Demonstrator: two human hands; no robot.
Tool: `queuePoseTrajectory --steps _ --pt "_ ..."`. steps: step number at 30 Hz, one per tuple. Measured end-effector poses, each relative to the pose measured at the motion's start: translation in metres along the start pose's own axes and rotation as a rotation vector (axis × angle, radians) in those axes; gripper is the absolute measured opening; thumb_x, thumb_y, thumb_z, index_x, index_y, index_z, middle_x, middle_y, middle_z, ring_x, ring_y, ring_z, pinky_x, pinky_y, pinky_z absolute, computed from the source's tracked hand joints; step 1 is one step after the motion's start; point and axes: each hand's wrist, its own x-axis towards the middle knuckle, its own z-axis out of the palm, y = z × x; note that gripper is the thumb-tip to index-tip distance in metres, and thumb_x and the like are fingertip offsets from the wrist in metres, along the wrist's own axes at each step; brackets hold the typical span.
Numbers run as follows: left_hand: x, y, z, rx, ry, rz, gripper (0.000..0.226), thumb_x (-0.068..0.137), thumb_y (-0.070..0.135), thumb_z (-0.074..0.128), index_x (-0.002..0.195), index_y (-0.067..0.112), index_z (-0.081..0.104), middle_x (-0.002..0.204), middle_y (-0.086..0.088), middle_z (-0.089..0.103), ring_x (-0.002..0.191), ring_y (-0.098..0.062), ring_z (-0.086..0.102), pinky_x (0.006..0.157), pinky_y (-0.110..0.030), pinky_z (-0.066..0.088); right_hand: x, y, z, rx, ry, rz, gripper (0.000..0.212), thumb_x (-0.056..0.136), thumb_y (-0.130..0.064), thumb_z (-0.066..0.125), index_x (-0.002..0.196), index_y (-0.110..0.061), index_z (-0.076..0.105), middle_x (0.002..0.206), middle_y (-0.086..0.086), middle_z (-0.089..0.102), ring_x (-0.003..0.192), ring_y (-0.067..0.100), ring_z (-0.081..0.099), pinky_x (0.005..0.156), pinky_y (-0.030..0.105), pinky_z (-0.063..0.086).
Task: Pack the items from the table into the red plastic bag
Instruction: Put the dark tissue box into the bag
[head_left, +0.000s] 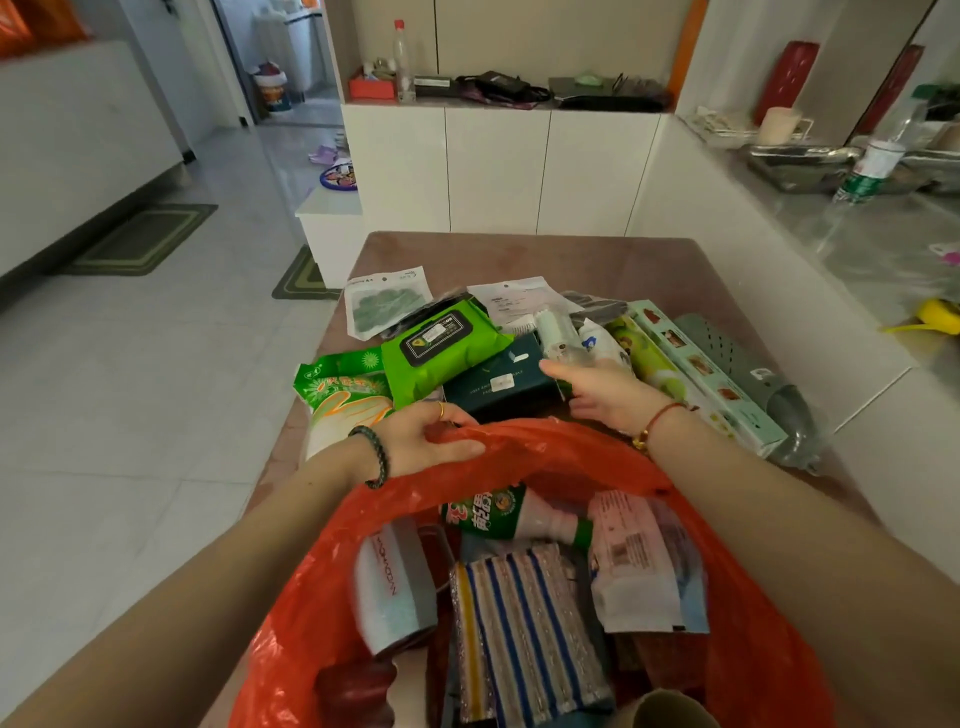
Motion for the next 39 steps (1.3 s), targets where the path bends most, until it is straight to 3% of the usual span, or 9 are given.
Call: queuePoseTrajectory --steps 4,12,15,20,24,27,32,35,39 --pt "0.001 -0.001 0.002 -0.047 0.059 -0.023 0.019 0.082 0.032 0.063 0.1 0.029 0.061 0.088 0.014 0.062 0.083 -0.001 0.06 0.068 0.002 0.041 0.05 0.016 0.02 -0.052 0.009 0.158 0.076 0.082 -0.045 0.061 0.139 -0.004 0.031 0.145 0.013 0.038 0.126 0.031 0.043 0.104 0.04 0.037" --pt "-0.005 -0.011 0.007 -0.093 0.172 -0.032 0.01 0.083 0.024 0.062 0.094 0.024 0.063 0.083 0.013 0.062 0.074 0.003 0.057 0.068 -0.001 0.043 0.079 0.023 0.036 0.288 -0.033 0.234 0.062 0.075 -0.031 0.071 0.127 -0.012 0.041 0.119 0.008 0.048 0.12 0.031 0.047 0.097 0.046 0.044" --pt "-0.008 -0.012 0.008 -0.058 0.194 -0.025 0.016 0.083 0.022 0.062 0.099 0.019 0.064 0.087 0.008 0.063 0.077 -0.003 0.058 0.073 -0.005 0.044 0.084 0.032 0.035 0.426 0.016 0.217 0.062 0.064 -0.031 0.076 0.116 -0.014 0.046 0.121 0.01 0.052 0.114 0.032 0.051 0.075 0.044 0.05" --pt "-0.02 -0.003 0.01 -0.021 0.23 -0.023 0.029 0.082 0.025 0.064 0.11 0.019 0.06 0.097 0.006 0.059 0.091 -0.01 0.056 0.08 -0.014 0.042 0.024 0.016 0.011 0.665 0.25 -0.089 0.066 0.067 -0.028 0.076 0.123 -0.012 0.045 0.114 0.009 0.062 0.099 0.024 0.062 0.072 0.04 0.057" --pt "-0.038 -0.009 0.005 0.136 0.198 -0.075 0.051 0.076 0.039 0.067 0.122 0.024 0.049 0.108 0.006 0.054 0.103 -0.014 0.053 0.092 -0.02 0.039 -0.068 -0.003 -0.026 0.766 0.067 -0.405 0.035 0.087 -0.037 0.052 0.117 -0.018 0.053 0.112 0.003 0.063 0.104 0.018 0.061 0.082 0.039 0.053" --pt "-0.051 -0.017 0.001 0.273 0.168 -0.178 0.047 0.078 0.046 0.062 0.117 0.022 0.052 0.101 0.006 0.053 0.098 -0.015 0.052 0.087 -0.021 0.037 -0.111 0.016 -0.033 0.576 -0.154 -0.327 0.03 0.089 -0.041 0.042 0.106 -0.024 0.06 0.105 0.002 0.066 0.101 0.021 0.061 0.081 0.038 0.05" --pt "-0.064 -0.017 -0.002 0.003 0.245 -0.089 0.011 0.085 0.028 0.059 0.09 0.019 0.058 0.078 0.002 0.056 0.073 -0.007 0.056 0.057 -0.005 0.04 -0.117 0.097 0.029 0.072 -0.096 -0.022 0.028 0.087 -0.038 0.054 0.098 -0.017 0.067 0.093 0.006 0.072 0.092 0.024 0.066 0.093 0.04 0.049" --pt "-0.071 -0.014 0.0 -0.104 0.226 -0.037 0.012 0.087 0.024 0.058 0.076 0.02 0.053 0.065 0.007 0.052 0.05 0.005 0.055 0.049 0.0 0.04 -0.109 0.125 0.06 -0.01 -0.097 -0.041 0.028 0.088 -0.039 0.053 0.107 -0.021 0.062 0.103 0.002 0.069 0.095 0.017 0.063 0.081 0.027 0.05" --pt "-0.075 -0.019 0.006 -0.107 0.169 -0.035 0.008 0.086 0.03 0.057 0.079 0.027 0.054 0.071 0.009 0.053 0.062 -0.002 0.05 0.051 -0.005 0.042 -0.11 0.134 0.087 -0.165 -0.02 -0.161 0.028 0.091 -0.044 0.045 0.1 -0.024 0.062 0.095 0.0 0.069 0.089 0.014 0.064 0.081 0.029 0.05"
